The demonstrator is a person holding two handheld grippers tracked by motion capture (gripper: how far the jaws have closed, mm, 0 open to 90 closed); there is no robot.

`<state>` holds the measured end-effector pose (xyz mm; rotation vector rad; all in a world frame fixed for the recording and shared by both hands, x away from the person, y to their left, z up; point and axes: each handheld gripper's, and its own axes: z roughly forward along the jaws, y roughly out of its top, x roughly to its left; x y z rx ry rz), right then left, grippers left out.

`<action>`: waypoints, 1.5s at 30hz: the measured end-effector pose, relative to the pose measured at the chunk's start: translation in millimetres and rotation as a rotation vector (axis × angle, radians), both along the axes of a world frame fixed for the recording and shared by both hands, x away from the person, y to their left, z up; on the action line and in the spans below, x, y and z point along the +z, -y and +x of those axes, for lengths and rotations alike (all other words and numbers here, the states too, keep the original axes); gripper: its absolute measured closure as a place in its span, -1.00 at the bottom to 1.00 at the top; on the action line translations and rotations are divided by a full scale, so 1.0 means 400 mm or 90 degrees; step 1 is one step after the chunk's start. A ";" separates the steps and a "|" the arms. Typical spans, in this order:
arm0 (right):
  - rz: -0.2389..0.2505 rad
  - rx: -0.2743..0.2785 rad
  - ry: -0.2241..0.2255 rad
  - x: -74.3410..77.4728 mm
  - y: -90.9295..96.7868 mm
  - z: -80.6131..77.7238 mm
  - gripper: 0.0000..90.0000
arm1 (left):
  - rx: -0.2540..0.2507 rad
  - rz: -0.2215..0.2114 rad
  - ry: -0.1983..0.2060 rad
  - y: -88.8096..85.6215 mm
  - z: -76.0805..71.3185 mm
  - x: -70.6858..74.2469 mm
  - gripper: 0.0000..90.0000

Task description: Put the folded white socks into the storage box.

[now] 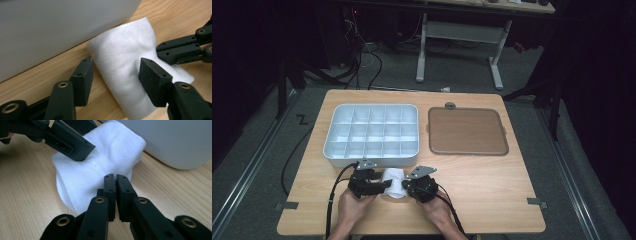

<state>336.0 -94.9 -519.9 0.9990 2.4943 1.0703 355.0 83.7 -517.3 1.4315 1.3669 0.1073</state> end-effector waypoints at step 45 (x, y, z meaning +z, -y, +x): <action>-0.034 -0.273 0.019 -0.018 0.347 -0.008 0.28 | 0.043 -0.040 -0.057 0.031 0.033 -0.022 -0.03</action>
